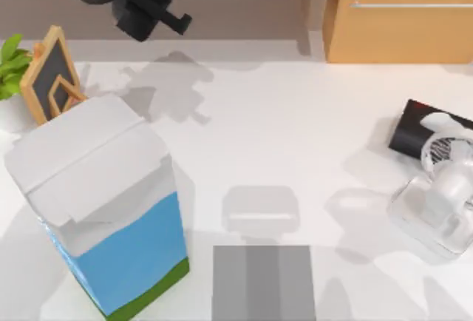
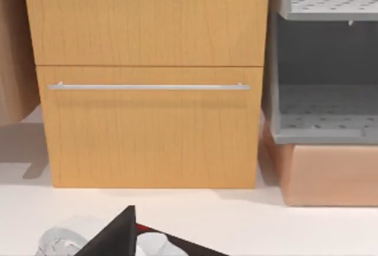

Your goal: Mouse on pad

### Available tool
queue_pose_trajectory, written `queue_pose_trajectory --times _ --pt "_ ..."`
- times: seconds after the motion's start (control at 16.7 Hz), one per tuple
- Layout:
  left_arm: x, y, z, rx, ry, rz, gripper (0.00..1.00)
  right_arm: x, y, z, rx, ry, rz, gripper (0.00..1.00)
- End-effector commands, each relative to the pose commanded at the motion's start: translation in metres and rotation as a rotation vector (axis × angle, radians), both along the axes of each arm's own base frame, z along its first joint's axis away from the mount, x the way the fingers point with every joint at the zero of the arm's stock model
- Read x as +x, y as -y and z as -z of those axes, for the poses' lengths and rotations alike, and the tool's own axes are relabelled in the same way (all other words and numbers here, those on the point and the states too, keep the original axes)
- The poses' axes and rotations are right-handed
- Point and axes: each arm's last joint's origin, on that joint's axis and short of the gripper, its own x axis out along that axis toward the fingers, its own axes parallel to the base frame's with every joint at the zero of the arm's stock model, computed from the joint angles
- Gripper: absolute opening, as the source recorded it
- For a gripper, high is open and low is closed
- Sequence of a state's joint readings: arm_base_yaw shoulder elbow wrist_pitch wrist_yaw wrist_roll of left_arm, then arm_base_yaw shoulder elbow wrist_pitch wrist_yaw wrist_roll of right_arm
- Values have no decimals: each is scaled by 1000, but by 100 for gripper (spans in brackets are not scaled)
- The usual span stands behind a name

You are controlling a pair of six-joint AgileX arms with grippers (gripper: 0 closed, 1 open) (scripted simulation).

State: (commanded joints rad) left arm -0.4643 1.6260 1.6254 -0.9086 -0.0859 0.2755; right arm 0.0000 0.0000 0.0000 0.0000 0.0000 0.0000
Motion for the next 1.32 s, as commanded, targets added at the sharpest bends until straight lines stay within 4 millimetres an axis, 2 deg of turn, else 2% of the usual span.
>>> queue_pose_trajectory --times 0.18,0.36,0.48,0.6,0.72,0.9,1.02,1.32 --pt "-13 54 22 -151 -144 -123 0 0 0 0 0 0 0 100" --pt "-38 104 57 -217 -334 -246 0 0 0 0 0 0 0 100" --pt "-59 130 83 -209 -458 -332 0 0 0 0 0 0 0 100" --pt "-81 148 108 -170 -563 -424 0 0 0 0 0 0 0 100" --pt "-99 156 131 -114 -638 -514 0 0 0 0 0 0 0 100" --pt "-114 156 155 -31 -697 -629 0 0 0 0 0 0 0 100" --pt "-117 154 161 -5 -708 -664 0 0 0 0 0 0 0 100" --pt "-115 153 160 -11 -706 -664 0 0 0 0 0 0 0 100"
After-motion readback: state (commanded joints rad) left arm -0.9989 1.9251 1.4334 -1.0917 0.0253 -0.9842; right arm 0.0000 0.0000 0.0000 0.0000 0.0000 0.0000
